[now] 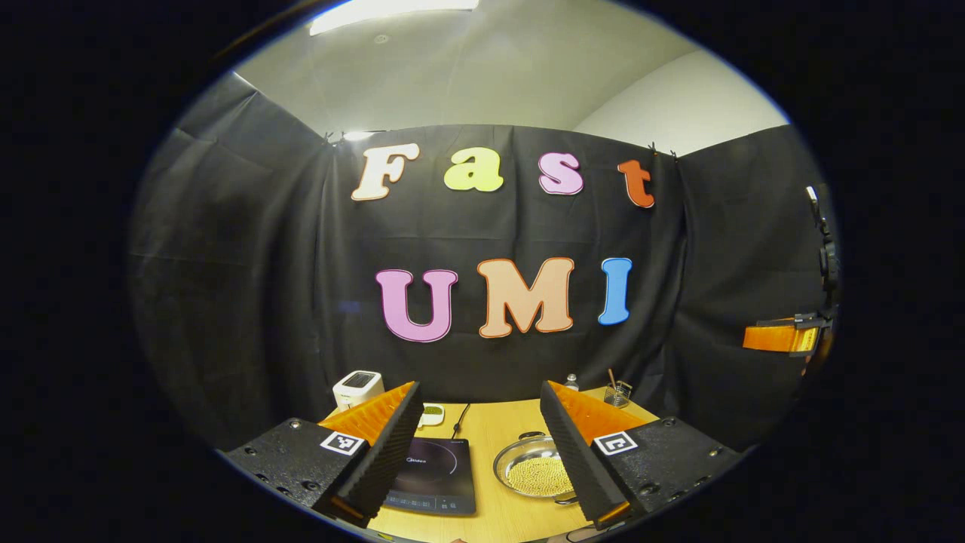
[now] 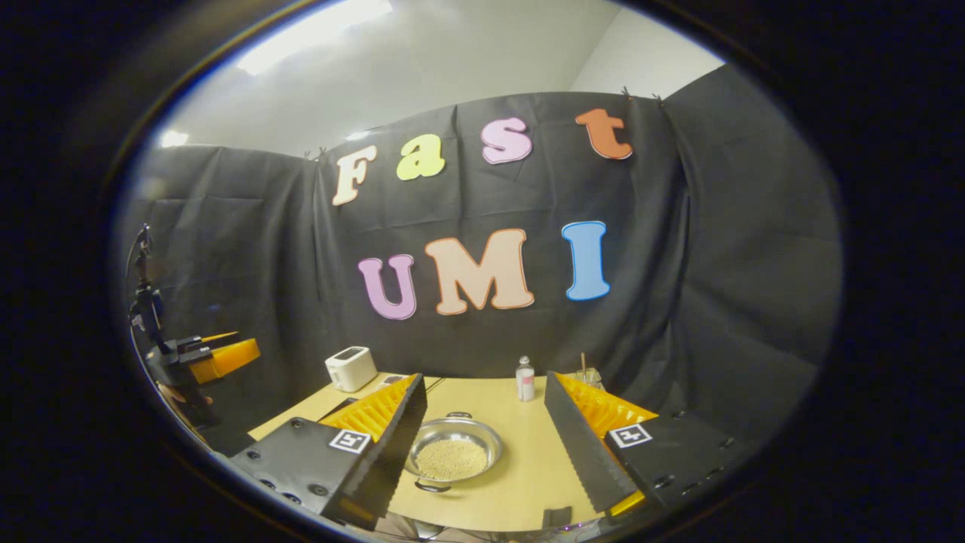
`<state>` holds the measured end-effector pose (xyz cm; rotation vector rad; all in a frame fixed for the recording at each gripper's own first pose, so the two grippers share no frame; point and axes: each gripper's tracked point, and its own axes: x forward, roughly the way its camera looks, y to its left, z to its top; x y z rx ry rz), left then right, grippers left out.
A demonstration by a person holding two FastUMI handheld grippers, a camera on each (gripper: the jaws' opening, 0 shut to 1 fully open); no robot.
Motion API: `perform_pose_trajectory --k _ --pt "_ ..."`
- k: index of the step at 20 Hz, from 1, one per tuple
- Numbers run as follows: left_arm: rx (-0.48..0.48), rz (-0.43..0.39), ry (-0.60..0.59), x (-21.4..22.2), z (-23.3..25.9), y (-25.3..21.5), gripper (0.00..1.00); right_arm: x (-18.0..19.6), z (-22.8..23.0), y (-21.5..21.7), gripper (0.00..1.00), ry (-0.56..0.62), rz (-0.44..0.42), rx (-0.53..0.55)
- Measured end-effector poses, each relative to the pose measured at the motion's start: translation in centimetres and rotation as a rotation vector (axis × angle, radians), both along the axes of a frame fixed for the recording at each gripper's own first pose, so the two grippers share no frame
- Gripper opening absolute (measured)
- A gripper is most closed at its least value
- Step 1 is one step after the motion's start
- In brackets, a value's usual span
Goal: First push the handle of the pot to place it horizontally, then grasp the pot with both hands and set it on the induction cooktop.
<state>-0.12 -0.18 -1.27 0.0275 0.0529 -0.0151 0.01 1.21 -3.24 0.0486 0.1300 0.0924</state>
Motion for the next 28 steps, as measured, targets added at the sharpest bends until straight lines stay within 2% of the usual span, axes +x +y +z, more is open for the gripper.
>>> perform_pose_trajectory --k 1,2,3,4,5,6,7,8,9,10,11,12,13,14,15,17,18,20,21,23,25,26,28 --pt "0.0 0.002 0.001 0.0 -0.1 0.1 0.95 0.0 -0.4 0.6 0.91 0.008 0.016 0.007" --pt "0.002 0.001 0.002 -0.1 -0.2 0.2 0.92 0.0 -0.9 1.2 0.98 0.014 0.032 0.016" --pt "0.002 0.0 0.005 -0.1 -0.4 0.2 0.92 0.1 -1.5 1.6 0.99 0.019 0.042 0.021" --pt "0.002 0.0 0.009 -0.1 -0.6 0.2 0.95 0.1 -2.1 2.0 0.9 0.029 0.06 0.027" --pt "0.001 -0.003 0.011 -0.1 -0.7 0.2 0.92 0.4 -3.1 2.7 0.87 0.044 0.075 0.034" --pt "0.0 -0.005 0.014 -0.2 -0.8 0.2 0.91 0.6 -4.0 3.2 0.71 0.062 0.083 0.036" --pt "-0.003 -0.009 0.015 -0.2 -0.9 0.1 0.91 0.7 -4.7 3.6 0.6 0.08 0.098 0.041" --pt "-0.005 -0.013 0.015 -0.3 -0.9 0.0 0.95 0.9 -5.4 4.1 0.49 0.099 0.111 0.046" --pt "-0.003 -0.014 0.013 -0.3 -0.8 0.1 0.95 1.1 -6.1 4.6 0.43 0.116 0.115 0.052" --pt "0.001 -0.015 0.012 -0.4 -0.9 0.2 0.95 1.2 -6.4 4.7 0.31 0.127 0.122 0.059" --pt "0.007 -0.014 0.01 -0.5 -0.8 0.2 0.95 1.4 -6.8 5.2 0.29 0.139 0.128 0.067" --pt "0.01 -0.014 0.008 -0.5 -0.8 0.2 0.95 1.6 -7.2 5.6 0.16 0.148 0.135 0.081" --pt "0.014 -0.016 0.005 -0.6 -0.7 0.1 0.95 1.6 -7.6 6.0 0.14 0.156 0.144 0.085" --pt "0.016 -0.017 0.003 -0.8 -0.7 0.1 0.95 1.8 -8.2 6.3 0.0 0.164 0.149 0.078" --pt "0.019 -0.018 0.001 -0.8 -0.7 0.1 0.91 2.0 -9.0 6.8 0.0 0.172 0.158 0.074" --pt "0.028 -0.014 -0.002 -0.9 -0.8 0.1 0.91 2.1 -11.7 8.5 0.0 0.225 0.205 0.094" --pt "0.033 -0.008 -0.004 -1.0 -0.7 0.4 0.95 2.0 -13.0 9.3 0.04 0.26 0.233 0.107" --pt "0.035 -0.011 -0.006 -1.1 -0.9 0.3 0.95 2.4 -16.0 10.3 0.04 0.323 0.267 0.125" --pt "0.035 -0.014 -0.005 -1.0 -1.0 0.2 0.91 2.6 -17.5 10.7 0.0 0.353 0.283 0.137" --pt "0.038 -0.017 -0.007 -1.0 -1.0 0.4 0.91 2.5 -20.5 12.1 0.04 0.434 0.323 0.171" --pt "0.04 -0.017 -0.014 -1.2 -1.1 0.6 0.95 2.8 -23.3 13.4 0.0 0.509 0.355 0.207" --pt "0.043 -0.016 -0.016 -1.2 -1.2 0.7 0.94 3.0 -24.5 13.9 0.04 0.54 0.366 0.217" --pt "0.049 -0.014 -0.021 -1.4 -1.1 0.9 0.94 3.4 -26.6 15.1 0.04 0.59 0.39 0.236"
